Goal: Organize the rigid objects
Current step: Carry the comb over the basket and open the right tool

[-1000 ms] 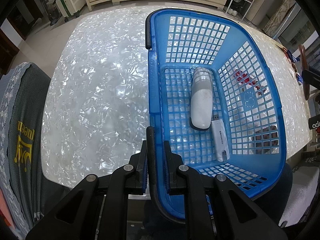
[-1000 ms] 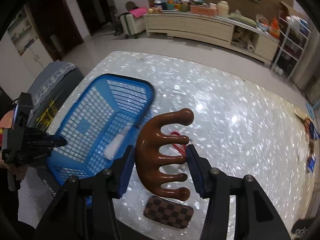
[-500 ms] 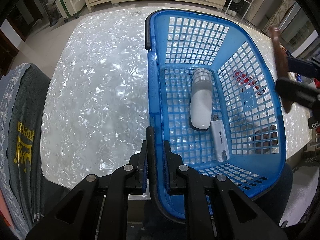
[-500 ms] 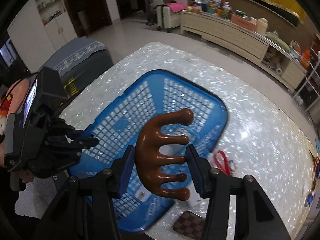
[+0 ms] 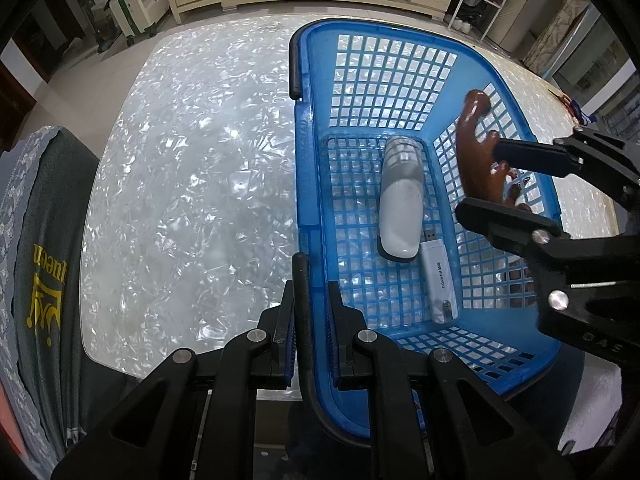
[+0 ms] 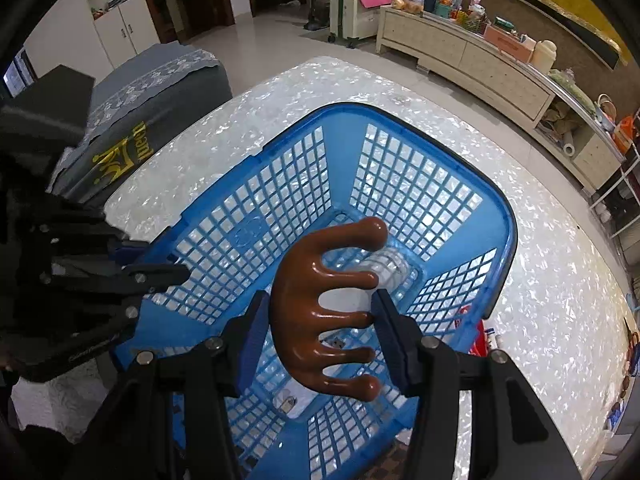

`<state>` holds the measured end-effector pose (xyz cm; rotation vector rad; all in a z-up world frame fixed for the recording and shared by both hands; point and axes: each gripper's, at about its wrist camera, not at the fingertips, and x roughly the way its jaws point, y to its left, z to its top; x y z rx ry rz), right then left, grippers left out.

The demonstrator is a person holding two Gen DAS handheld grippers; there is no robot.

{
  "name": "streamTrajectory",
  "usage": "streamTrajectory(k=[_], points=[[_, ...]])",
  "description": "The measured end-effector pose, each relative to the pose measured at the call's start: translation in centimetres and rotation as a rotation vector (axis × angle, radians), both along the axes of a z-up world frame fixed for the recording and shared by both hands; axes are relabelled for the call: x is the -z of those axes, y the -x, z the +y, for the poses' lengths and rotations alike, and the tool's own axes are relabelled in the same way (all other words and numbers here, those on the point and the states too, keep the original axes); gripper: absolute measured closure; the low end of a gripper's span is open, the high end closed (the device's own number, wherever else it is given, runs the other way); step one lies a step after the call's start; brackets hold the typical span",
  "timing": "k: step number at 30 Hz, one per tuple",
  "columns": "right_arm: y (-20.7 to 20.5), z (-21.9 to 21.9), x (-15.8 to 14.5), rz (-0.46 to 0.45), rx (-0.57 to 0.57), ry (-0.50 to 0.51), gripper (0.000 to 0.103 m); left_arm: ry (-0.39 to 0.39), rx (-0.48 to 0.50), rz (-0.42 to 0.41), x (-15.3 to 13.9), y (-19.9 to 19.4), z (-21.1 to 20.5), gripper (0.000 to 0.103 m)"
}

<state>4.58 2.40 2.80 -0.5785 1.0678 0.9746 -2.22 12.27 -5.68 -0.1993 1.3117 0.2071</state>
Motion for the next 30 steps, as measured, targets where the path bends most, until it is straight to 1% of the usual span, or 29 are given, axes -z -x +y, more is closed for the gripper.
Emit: streamTrajectory(k=[12, 20, 30], points=[[0.5, 0.8, 2.2, 0.043, -0.018, 0.006, 0.053, -0.011, 0.004, 0.007, 0.0, -0.1, -0.2, 0.089], [0.2, 1.1, 2.7, 0.072, -0.027, -0.016, 0.053, -0.015, 0.007, 0.013, 0.0, -0.1, -0.3, 0.089], [0.2, 1.3, 2.9, 0.079, -0.025, -0.023, 0.053, -0.014, 0.009, 0.017, 0.2, -0.1, -0.3, 0.089]])
